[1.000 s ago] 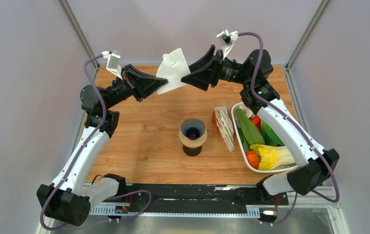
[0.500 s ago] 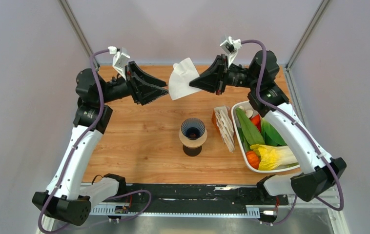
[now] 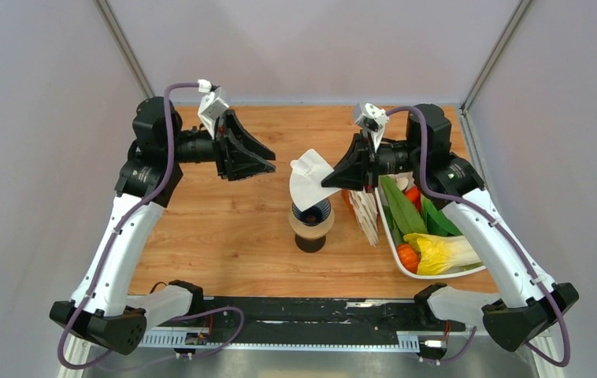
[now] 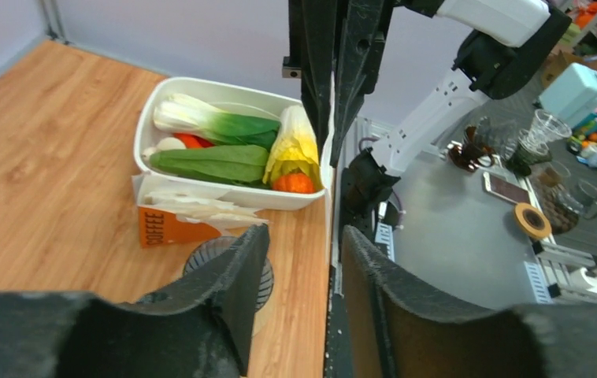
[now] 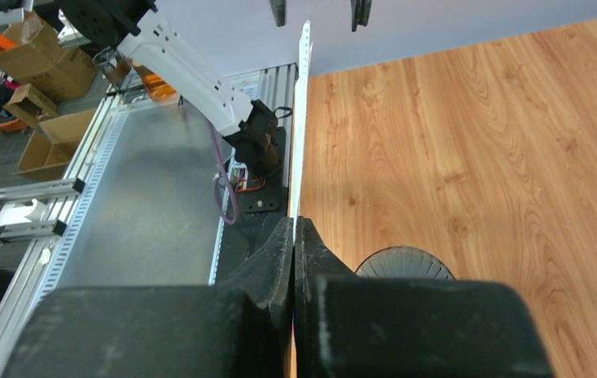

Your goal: Place the coffee filter in the dripper

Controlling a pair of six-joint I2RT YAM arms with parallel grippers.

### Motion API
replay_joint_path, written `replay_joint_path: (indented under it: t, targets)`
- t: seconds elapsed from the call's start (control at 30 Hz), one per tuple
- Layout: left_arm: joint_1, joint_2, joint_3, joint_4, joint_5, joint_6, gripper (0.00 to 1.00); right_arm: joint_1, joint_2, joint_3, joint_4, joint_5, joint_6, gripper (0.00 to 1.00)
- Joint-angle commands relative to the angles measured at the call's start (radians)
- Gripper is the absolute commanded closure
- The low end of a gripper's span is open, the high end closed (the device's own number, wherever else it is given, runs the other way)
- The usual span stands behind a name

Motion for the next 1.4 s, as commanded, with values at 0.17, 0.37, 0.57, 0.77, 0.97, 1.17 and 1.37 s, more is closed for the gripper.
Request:
replay_joint_path:
  t: [0.17, 0.37, 0.57, 0.77, 0.97, 1.17, 1.37]
  targets:
    - [-0.131, -0.011, 0.007, -0.001, -0.034, -0.012, 0.38, 0.054, 0.005, 0.028, -0.111, -0.013, -0.143, 1.00]
    - [-0.207, 0.014, 0.012, -0.028, -0.066, 0.031, 0.38, 0.075, 0.025, 0.053, -0.119, 0.001, -0.157, 1.00]
    - [-0.241, 0.020, -0.022, 0.024, -0.071, -0.012, 0.90, 0.091, 0.034, 0.066, -0.116, 0.011, -0.164, 1.00]
    - [-0.242, 0.014, -0.074, 0.175, -0.086, -0.158, 1.00, 0.107, 0.091, 0.111, -0.073, 0.024, -0.111, 0.64]
    - [-0.242, -0.002, -0.096, 0.174, -0.145, -0.167, 1.00, 0.117, 0.147, 0.171, -0.041, 0.000, -0.065, 0.57]
    - [-0.228, -0.012, -0.087, 0.156, -0.166, -0.160, 0.96, 0.120, 0.144, 0.137, -0.043, -0.014, -0.082, 1.00]
    - [-0.123, -0.031, -0.075, 0.051, -0.013, -0.075, 0.58, 0.121, 0.125, 0.122, -0.047, -0.031, -0.104, 1.00]
